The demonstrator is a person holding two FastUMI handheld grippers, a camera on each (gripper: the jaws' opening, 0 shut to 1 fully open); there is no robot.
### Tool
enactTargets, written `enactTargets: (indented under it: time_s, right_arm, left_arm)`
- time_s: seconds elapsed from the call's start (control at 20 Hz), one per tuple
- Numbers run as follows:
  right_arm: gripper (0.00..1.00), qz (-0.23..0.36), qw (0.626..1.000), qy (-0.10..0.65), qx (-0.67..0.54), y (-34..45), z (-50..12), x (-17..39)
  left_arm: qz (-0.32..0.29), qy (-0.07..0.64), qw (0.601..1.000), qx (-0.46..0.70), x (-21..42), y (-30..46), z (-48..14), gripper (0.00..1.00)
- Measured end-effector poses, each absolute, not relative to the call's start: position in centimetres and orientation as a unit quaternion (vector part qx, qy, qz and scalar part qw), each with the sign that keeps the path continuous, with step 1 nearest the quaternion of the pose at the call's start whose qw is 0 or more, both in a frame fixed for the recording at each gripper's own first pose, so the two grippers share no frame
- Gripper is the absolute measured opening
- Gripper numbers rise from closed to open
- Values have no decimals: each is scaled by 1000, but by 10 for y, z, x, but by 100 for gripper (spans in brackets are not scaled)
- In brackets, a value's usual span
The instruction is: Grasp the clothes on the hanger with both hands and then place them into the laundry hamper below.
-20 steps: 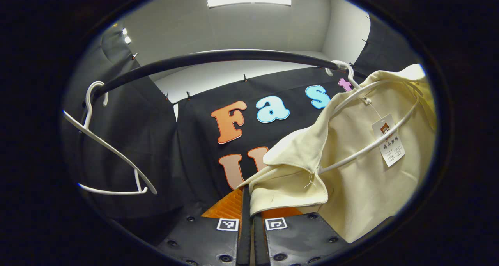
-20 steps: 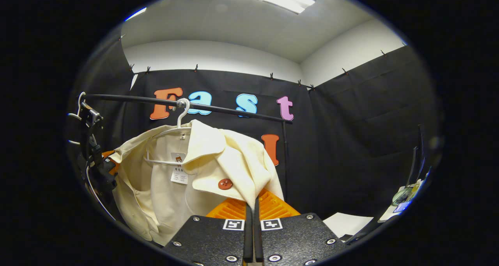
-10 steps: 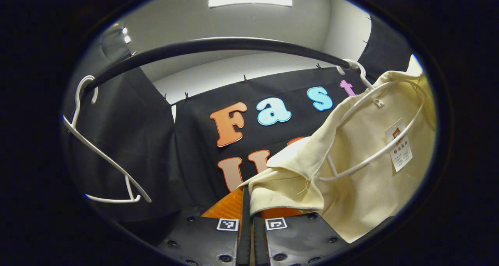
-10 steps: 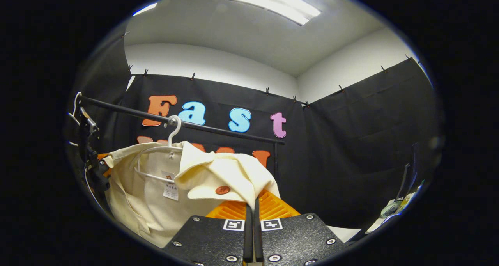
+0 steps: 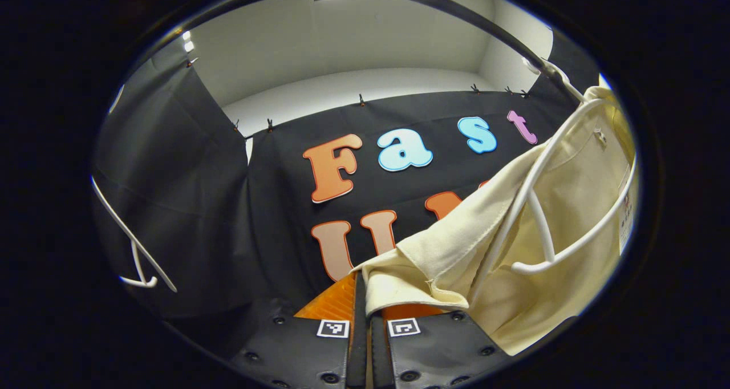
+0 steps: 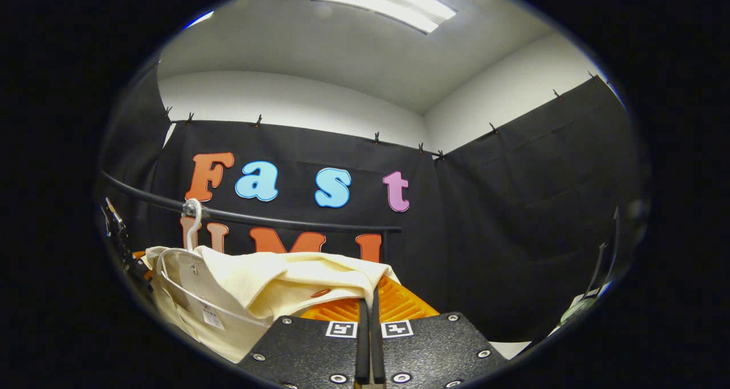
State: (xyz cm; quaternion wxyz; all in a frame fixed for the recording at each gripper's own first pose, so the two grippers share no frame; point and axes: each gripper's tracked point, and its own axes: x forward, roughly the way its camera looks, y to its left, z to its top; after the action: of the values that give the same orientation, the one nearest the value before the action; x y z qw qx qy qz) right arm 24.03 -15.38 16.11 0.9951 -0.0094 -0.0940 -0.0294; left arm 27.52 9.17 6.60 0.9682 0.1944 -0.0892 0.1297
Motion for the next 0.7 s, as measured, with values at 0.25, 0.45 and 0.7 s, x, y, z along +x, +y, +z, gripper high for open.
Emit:
enactTargets:
  time_s: [0.25,0.45,0.7]
  right_arm:
    - [1,-16,999,-50,-11,-162,117,295]
    - [1,-22,1000,-3,3,-170,49,298]
    - [1,-24,998,52,-21,-159,-45,252]
  left_arm:
    - [135,-50,972,188,292,94,26,7]
    - [139,-24,974,178,279,98,-9,11]
    - [145,-4,969,202,227,107,-41,11]
